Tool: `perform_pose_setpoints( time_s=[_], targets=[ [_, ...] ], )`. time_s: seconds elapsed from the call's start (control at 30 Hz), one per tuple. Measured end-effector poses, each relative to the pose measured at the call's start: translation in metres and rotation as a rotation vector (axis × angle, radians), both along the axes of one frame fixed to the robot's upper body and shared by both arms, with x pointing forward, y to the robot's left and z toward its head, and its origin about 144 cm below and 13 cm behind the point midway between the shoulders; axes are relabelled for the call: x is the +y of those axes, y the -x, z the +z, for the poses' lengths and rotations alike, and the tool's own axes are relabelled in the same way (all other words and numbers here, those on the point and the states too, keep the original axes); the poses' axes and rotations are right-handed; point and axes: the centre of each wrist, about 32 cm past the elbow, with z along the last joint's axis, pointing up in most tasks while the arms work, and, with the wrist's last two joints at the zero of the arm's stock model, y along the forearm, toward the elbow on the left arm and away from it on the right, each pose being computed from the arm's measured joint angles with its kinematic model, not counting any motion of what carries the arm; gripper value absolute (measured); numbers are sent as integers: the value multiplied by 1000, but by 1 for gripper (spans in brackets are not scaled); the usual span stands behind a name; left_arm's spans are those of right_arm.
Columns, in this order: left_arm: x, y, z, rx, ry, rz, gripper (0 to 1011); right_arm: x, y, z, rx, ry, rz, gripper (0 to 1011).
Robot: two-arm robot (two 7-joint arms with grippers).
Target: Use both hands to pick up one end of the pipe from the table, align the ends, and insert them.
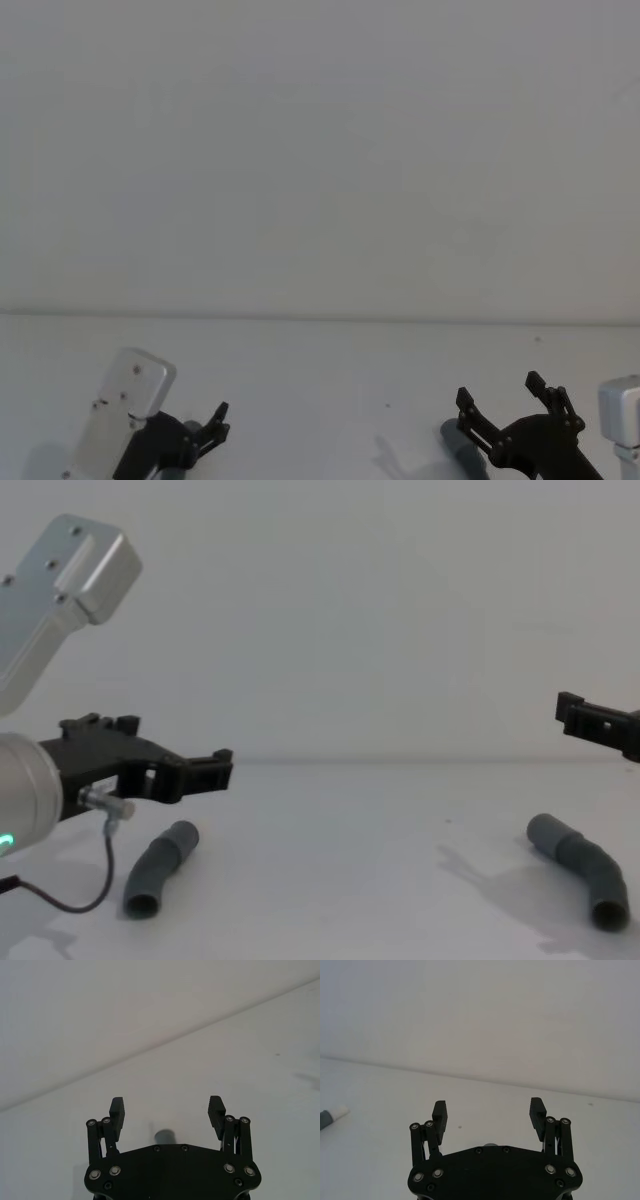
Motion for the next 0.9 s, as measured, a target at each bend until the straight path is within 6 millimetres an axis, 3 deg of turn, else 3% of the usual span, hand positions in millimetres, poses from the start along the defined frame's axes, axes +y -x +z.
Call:
perform_pose_setpoints(
  time_s=[0.9],
  targets=[
    [-4, 11, 19, 234, 145, 142, 1001, 0, 0, 0, 0, 0, 0, 1004]
  ],
)
